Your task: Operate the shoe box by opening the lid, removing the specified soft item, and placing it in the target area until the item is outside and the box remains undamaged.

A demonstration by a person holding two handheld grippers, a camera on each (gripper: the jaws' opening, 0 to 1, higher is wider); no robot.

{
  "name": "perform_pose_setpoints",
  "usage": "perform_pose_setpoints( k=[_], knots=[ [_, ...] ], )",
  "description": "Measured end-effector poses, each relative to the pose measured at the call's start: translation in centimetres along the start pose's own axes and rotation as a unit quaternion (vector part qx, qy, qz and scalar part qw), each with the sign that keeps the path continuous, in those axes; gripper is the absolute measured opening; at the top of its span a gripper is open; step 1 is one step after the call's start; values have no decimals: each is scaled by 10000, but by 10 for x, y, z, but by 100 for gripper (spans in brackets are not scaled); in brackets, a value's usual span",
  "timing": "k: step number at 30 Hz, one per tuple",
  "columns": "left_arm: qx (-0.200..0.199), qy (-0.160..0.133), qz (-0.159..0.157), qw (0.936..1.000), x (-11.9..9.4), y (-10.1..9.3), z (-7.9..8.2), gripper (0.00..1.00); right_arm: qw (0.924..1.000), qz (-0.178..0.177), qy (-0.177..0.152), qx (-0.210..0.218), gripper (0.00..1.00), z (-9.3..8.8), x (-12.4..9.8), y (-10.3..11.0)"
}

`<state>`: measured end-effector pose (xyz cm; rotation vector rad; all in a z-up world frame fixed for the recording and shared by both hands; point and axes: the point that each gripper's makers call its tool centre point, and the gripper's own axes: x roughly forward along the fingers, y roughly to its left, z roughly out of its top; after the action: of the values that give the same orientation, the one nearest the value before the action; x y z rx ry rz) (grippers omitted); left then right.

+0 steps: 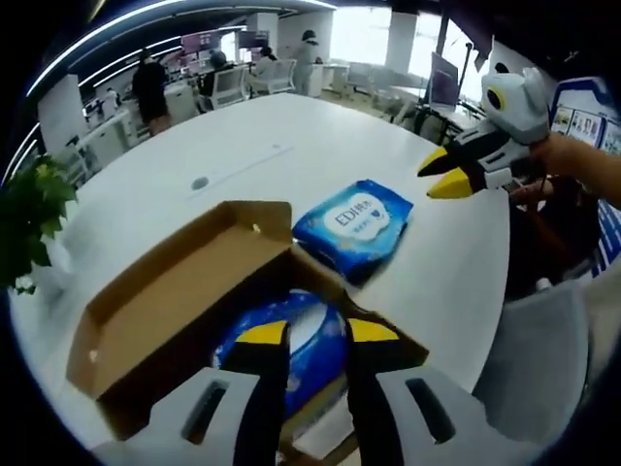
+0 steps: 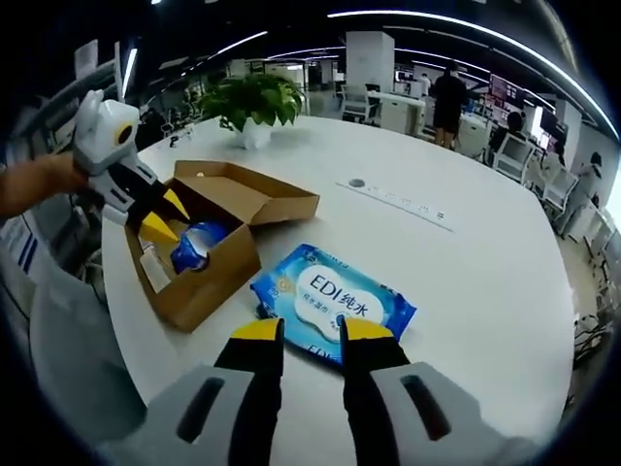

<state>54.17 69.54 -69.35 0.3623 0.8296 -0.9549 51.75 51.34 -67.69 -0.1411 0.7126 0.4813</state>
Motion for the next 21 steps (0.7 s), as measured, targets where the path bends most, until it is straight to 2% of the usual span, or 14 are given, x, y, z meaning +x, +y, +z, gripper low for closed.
perform_pose_setpoints(
  k=[9, 21],
  knots=[
    [39, 152, 0, 9999, -5, 15, -24, 25, 9994, 287, -14, -201, 22, 11, 12, 26],
    [251, 234, -193, 9992, -4, 24, -38, 28, 9960, 637, 6, -630, 23, 29, 32, 56]
  ],
)
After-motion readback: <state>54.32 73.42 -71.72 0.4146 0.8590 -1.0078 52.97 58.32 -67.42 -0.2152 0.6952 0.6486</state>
